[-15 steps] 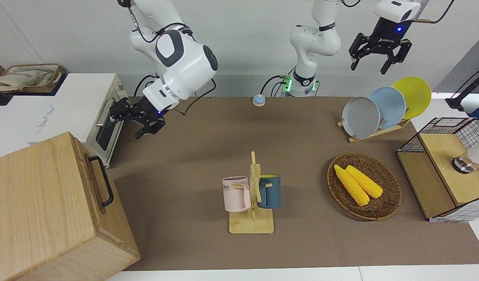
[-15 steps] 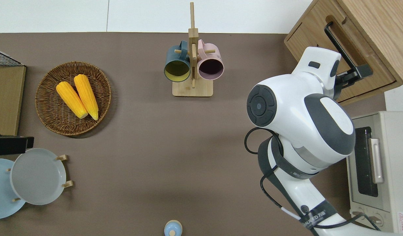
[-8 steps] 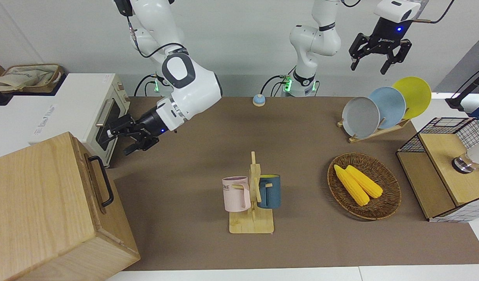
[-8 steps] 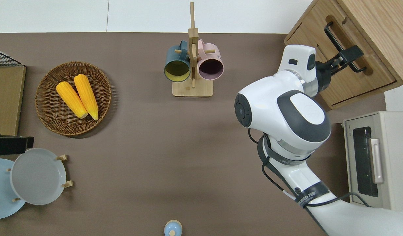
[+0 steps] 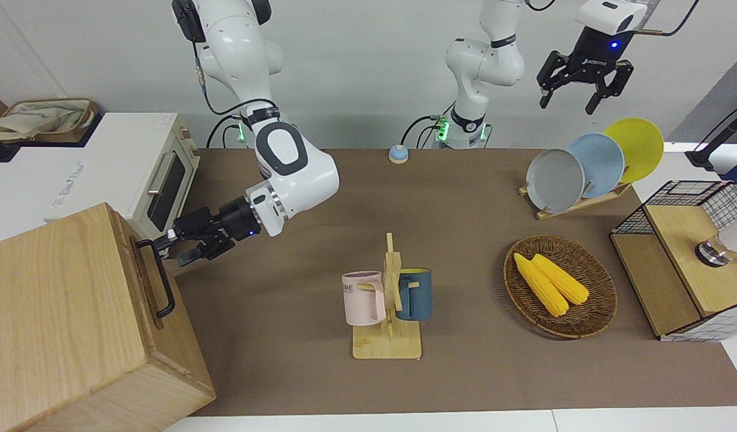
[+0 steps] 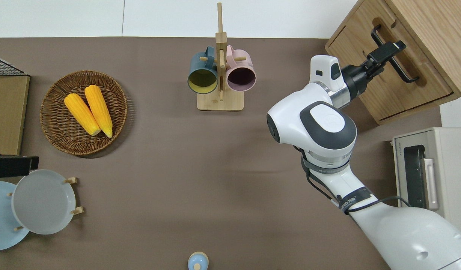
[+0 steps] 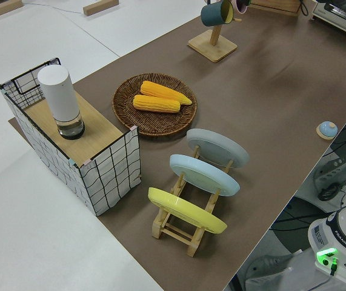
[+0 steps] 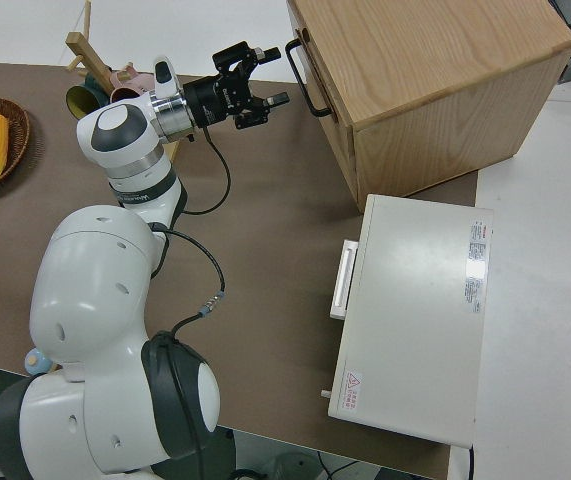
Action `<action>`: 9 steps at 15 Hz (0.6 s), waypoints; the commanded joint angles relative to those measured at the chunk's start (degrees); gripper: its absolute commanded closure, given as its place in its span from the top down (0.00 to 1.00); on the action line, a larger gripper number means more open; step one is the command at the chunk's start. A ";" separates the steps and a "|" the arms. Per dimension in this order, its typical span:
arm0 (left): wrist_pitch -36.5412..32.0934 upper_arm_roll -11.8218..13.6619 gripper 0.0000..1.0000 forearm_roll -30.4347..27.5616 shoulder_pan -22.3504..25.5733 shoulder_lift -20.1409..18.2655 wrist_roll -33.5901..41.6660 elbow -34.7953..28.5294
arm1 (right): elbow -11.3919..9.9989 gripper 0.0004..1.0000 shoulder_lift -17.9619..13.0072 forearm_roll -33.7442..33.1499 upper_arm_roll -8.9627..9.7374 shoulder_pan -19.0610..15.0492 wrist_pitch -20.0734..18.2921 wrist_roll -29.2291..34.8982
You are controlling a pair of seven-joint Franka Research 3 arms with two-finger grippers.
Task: Slide drawer open with right arm
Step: 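Close the right gripper around the black drawer handle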
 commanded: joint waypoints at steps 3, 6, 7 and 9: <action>-0.37 1.01 1.00 1.63 -1.79 -1.30 0.17 -0.97 | -0.21 0.98 1.85 -2.98 -0.93 0.31 0.53 8.48; -0.37 1.01 1.00 1.63 -1.78 -1.22 0.17 -0.97 | -0.21 0.98 1.94 -3.15 -3.74 1.54 0.53 10.70; -0.37 1.01 1.00 1.63 -1.78 -1.30 0.17 -0.97 | -0.21 0.98 2.03 -3.24 -4.35 1.55 0.61 10.96; -0.37 1.01 1.00 1.63 -1.78 -1.30 0.17 -0.97 | -0.12 0.98 2.47 -3.68 -4.45 1.55 0.53 10.96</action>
